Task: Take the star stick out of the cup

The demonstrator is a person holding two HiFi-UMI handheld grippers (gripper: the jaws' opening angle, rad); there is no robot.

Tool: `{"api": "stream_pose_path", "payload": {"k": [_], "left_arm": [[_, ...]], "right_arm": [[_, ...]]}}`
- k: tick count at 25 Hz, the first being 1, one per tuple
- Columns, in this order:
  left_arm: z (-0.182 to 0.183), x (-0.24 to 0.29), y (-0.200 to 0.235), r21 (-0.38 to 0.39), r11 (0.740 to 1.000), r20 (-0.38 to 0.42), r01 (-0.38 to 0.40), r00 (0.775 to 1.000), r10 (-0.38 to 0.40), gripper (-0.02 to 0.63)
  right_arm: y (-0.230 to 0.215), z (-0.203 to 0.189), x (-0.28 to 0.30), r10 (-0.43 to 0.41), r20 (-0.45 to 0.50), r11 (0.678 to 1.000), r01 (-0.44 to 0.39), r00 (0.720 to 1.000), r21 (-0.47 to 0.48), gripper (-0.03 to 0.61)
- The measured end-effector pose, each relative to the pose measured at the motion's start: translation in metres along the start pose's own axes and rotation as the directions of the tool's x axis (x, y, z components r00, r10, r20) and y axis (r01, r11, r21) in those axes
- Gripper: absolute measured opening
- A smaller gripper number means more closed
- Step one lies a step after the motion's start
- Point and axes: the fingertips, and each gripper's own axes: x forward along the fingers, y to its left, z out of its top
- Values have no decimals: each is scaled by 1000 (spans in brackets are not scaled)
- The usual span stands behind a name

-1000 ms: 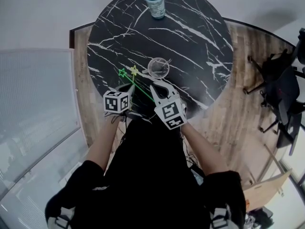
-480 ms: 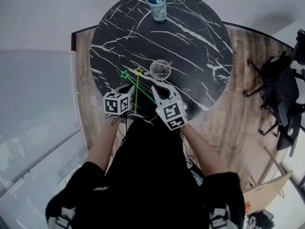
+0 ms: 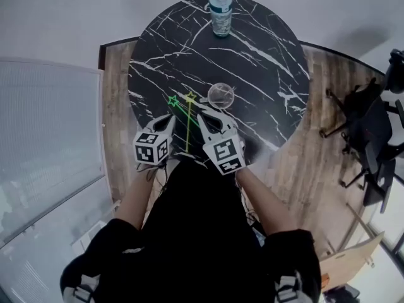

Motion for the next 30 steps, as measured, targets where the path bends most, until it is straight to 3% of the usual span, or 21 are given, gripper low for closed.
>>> {"api": "stream_pose_path", "payload": {"k": [4, 8, 15, 19, 22, 25, 30], "left_arm": [[17, -27, -2, -1, 1000, 91, 24, 996, -24, 0], [39, -62, -5, 49, 999, 191, 20, 981, -29, -1], [69, -122, -7, 115, 993, 379, -2, 925, -42, -1], [83, -154, -11, 160, 987, 457, 5, 886, -79, 0], [94, -173, -24, 221, 975, 516, 4, 848, -121, 0], [96, -189, -43, 281, 960, 540, 3, 826, -160, -1], [105, -218, -75, 343, 939, 589, -14, 782, -204, 0]], "right_arm": [[16, 27, -4, -11, 62, 1000, 12, 998, -10, -5], [32, 55, -11, -53, 122, 998, 55, 991, -19, -5], [62, 86, -26, -149, 206, 986, 161, 967, -41, -5], [79, 113, -51, -222, 285, 967, 247, 932, -56, -5], [83, 137, -78, -286, 358, 947, 319, 889, -37, -5], [90, 155, -109, -334, 414, 928, 373, 847, -17, -5], [101, 173, -149, -360, 447, 916, 401, 819, 3, -5]]}}
